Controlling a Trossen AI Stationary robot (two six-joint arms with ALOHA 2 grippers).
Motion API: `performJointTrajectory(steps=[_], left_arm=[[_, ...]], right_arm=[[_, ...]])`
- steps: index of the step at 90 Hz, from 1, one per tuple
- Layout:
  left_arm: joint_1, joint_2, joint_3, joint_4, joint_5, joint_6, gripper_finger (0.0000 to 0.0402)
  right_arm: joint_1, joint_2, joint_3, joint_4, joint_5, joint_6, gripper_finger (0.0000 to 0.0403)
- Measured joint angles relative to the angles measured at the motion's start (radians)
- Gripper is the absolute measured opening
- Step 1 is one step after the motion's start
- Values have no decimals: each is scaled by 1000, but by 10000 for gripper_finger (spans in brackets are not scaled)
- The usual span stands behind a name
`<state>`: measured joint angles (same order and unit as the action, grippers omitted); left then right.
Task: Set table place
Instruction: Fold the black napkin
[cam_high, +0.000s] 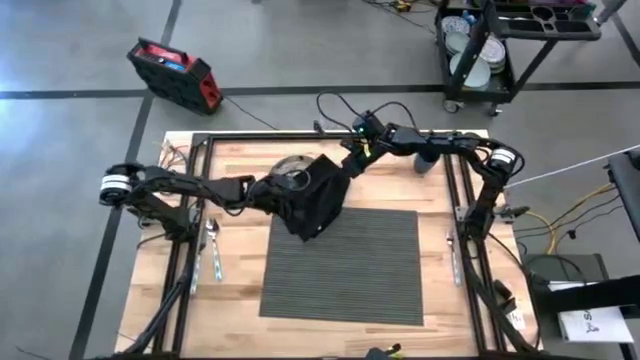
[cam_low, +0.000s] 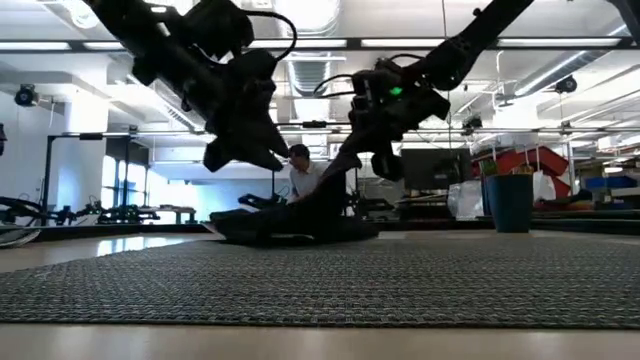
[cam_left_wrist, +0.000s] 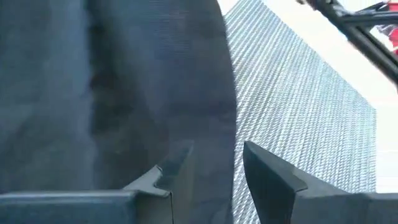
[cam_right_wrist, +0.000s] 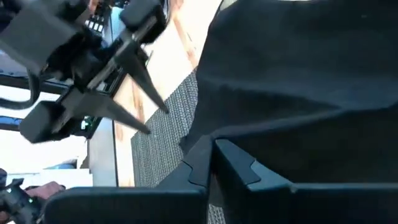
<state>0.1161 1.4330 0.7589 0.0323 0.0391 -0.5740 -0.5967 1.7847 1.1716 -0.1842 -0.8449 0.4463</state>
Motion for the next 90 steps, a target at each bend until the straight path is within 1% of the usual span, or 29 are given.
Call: performJointTrajectory(steps=[10,17,22,26,34,39,49,59,73,82,90], left_arm=[[-10,8,0,92,-71,-15,134],[-21,13,0,164,-174,4,145],[-38,14,0,185,-261,47,152],[-57,15,6,173,-318,112,155],[-103,16,37,125,-397,227,157],[-129,16,62,86,-446,268,157],[-172,36,108,30,-593,322,157],[-188,104,154,16,-604,349,163],[-196,267,255,-33,-609,349,182],[-196,353,351,-89,-655,349,198],[-196,413,446,-191,-710,346,212]], right_arm=[[0,0,-4,-4,1,0,0],[1,0,-4,1,3,1,0],[0,0,-4,1,6,5,0],[-1,0,-4,1,7,6,0],[-6,0,-3,2,8,6,0],[-9,0,-1,13,8,7,0],[-19,0,4,26,8,7,0],[-29,1,9,67,9,33,0],[-38,1,26,69,7,42,0],[-39,1,33,70,-1,54,0],[-39,1,34,69,-4,54,0]])
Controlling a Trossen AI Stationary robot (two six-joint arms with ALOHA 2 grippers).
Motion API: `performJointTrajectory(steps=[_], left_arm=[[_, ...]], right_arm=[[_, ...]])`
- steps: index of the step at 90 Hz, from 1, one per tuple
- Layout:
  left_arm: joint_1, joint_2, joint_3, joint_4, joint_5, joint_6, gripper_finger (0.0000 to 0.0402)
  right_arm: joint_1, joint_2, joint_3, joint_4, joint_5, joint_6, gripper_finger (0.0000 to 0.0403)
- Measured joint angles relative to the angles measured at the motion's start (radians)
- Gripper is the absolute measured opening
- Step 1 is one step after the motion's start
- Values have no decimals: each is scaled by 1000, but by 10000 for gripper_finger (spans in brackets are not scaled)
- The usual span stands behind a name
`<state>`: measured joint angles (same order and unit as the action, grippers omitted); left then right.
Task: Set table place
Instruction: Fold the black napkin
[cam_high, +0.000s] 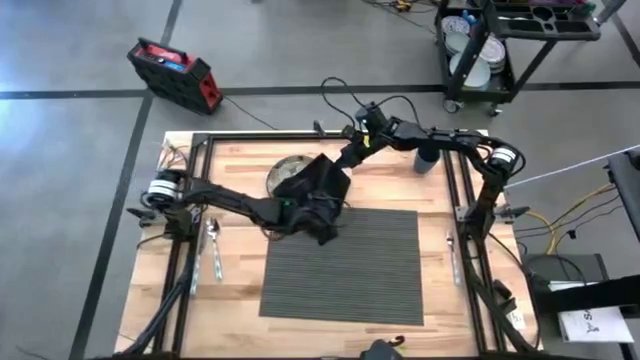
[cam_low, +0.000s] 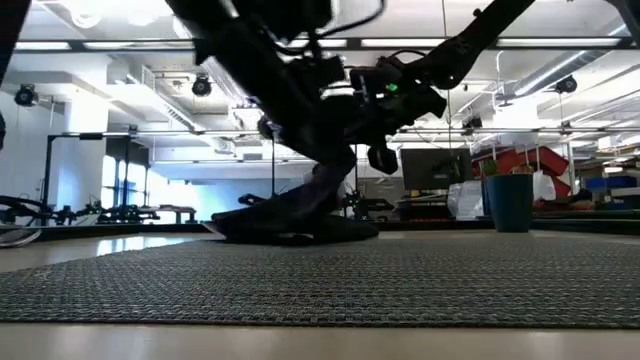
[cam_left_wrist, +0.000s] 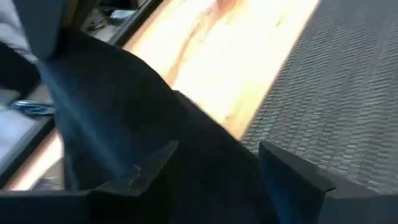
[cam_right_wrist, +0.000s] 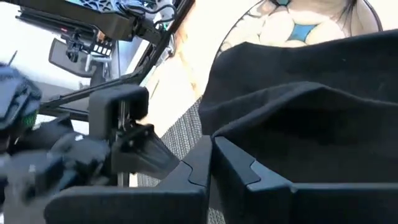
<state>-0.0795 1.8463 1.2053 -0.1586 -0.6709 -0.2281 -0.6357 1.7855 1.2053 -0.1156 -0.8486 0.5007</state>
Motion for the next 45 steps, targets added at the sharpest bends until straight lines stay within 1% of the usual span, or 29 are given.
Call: performJointTrajectory(steps=[10,18,27,35,45], left_arm=[[0,58,94,-125,-86,-24,228],[0,82,133,-186,-128,-64,237],[1,83,137,-262,-132,-197,239],[1,59,111,-318,-130,-324,231],[1,35,72,-333,-96,-396,214]], right_arm=[[0,0,0,2,-15,0,0],[0,0,0,1,-16,-1,0],[-2,0,0,2,-19,-5,0],[-9,0,0,2,-27,-13,0],[-19,0,0,25,-52,-3,0]])
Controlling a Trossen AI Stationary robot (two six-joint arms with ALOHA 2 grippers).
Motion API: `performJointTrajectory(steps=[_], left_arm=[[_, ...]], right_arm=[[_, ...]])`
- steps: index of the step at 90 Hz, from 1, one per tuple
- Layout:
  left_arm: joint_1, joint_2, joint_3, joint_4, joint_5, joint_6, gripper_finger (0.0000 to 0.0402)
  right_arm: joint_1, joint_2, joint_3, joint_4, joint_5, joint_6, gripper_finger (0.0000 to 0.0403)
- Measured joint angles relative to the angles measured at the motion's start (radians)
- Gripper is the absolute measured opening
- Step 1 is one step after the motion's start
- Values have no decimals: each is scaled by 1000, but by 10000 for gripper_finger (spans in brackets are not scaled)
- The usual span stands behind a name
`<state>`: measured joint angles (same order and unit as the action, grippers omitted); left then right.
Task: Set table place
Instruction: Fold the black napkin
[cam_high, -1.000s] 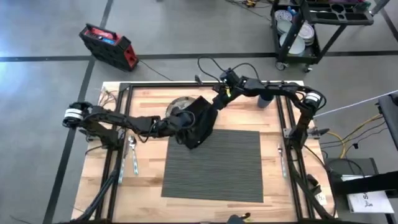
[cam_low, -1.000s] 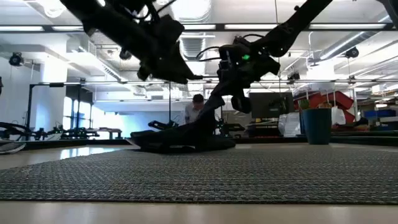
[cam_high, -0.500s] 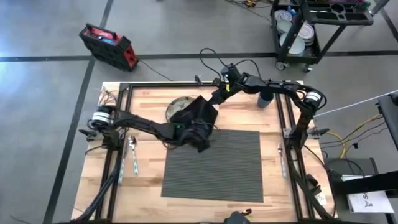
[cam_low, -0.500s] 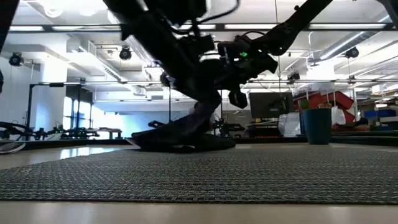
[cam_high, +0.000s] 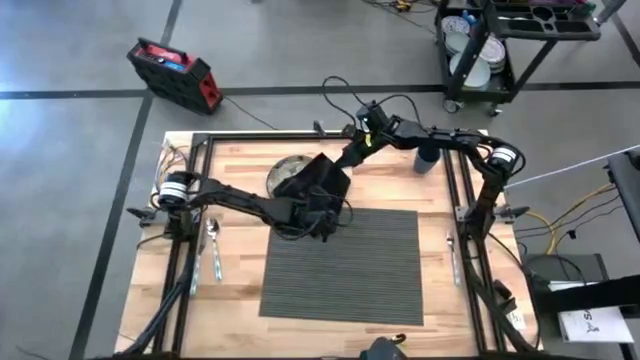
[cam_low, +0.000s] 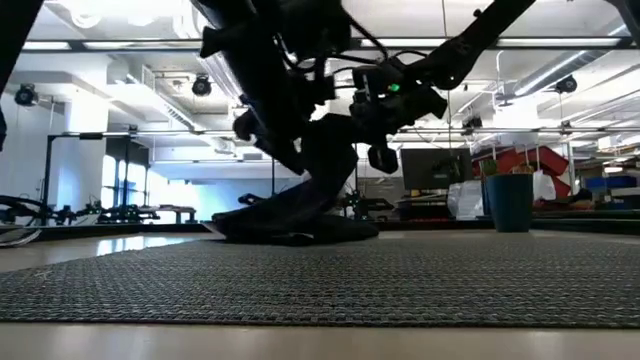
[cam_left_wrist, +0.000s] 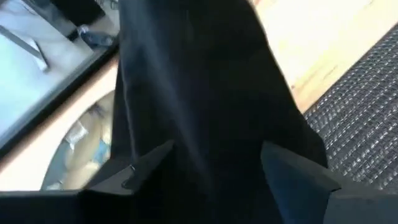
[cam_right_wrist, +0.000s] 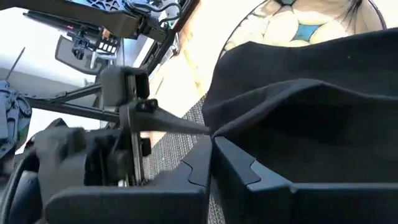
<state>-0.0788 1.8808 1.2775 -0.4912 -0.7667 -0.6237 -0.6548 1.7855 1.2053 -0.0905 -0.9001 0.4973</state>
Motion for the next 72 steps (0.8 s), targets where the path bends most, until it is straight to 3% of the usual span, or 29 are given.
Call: performJointTrajectory(steps=[21,49,72], left_arm=[[1,0,-16,70,25,73,178],[1,-31,-22,125,106,129,155],[13,-124,-85,100,107,134,157]], right_arm=[[-1,0,0,15,-14,5,0],[-39,0,-4,-276,159,-199,0],[-51,0,-33,-287,178,-229,0]])
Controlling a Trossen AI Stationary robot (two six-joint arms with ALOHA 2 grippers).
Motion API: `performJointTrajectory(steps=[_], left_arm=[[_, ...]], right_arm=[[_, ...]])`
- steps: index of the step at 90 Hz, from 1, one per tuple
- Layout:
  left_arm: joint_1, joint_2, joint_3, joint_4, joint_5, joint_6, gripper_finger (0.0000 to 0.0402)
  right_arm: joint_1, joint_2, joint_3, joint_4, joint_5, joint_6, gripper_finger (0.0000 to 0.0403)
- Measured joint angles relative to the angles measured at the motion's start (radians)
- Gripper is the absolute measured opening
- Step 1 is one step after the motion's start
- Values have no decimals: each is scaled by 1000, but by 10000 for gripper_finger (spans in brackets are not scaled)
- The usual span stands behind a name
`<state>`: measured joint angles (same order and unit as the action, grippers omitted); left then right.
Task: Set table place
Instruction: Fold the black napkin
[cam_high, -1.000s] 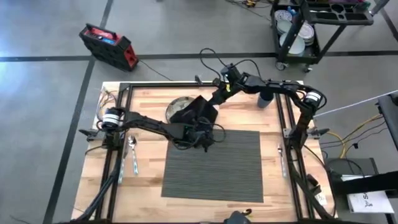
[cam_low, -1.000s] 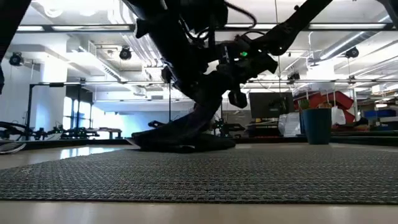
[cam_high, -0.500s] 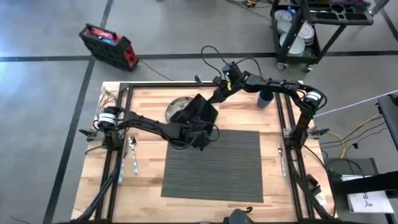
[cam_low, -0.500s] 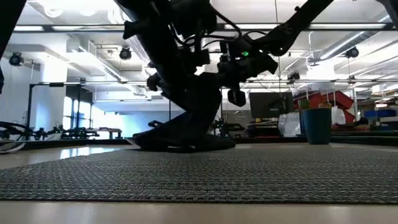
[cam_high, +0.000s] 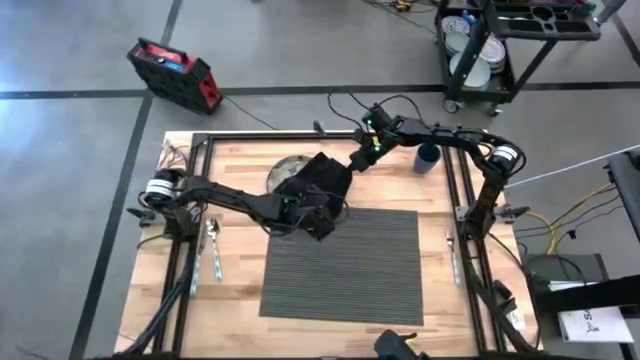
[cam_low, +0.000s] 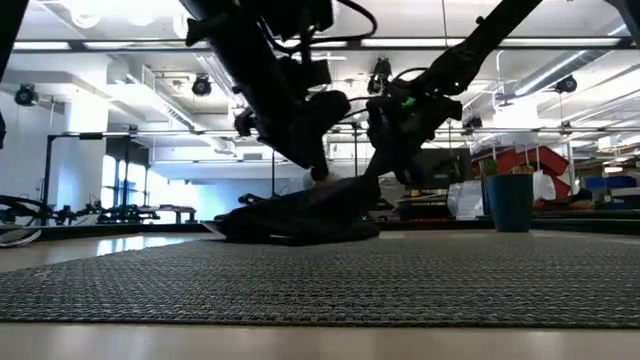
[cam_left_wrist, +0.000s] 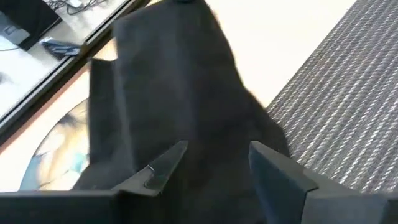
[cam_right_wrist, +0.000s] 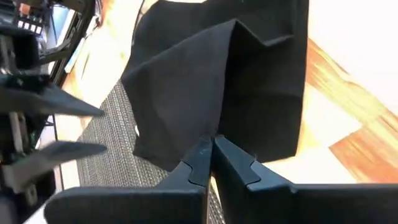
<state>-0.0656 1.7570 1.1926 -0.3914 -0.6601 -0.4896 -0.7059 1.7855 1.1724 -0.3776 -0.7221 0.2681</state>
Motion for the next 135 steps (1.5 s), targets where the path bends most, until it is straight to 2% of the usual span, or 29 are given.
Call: performJointTrajectory(steps=[30,40,49,68,83,94,104,116,135], left_arm=[[64,-227,-193,-8,-1,-73,149],[94,-295,-256,-10,0,-79,146],[137,-345,-302,-11,12,-121,148],[246,-383,-372,19,180,-139,163],[278,-384,-377,80,207,-87,175],[295,-384,-377,164,208,-38,176],[329,-384,-377,226,216,-35,170],[402,-385,-370,251,329,-35,160],[463,-377,-370,259,446,-51,143]], right_arm=[[19,3,-59,-7,-9,-50,0],[21,3,-82,-6,-43,-62,17],[21,3,-88,3,-72,-63,51],[21,3,-88,30,-98,-35,158],[17,3,-88,30,-182,-33,234],[10,3,-81,39,-230,-33,272],[7,-1,-64,42,-220,-32,295],[6,-3,-19,46,-209,-17,308],[-9,-5,44,14,-4,-24,300]])
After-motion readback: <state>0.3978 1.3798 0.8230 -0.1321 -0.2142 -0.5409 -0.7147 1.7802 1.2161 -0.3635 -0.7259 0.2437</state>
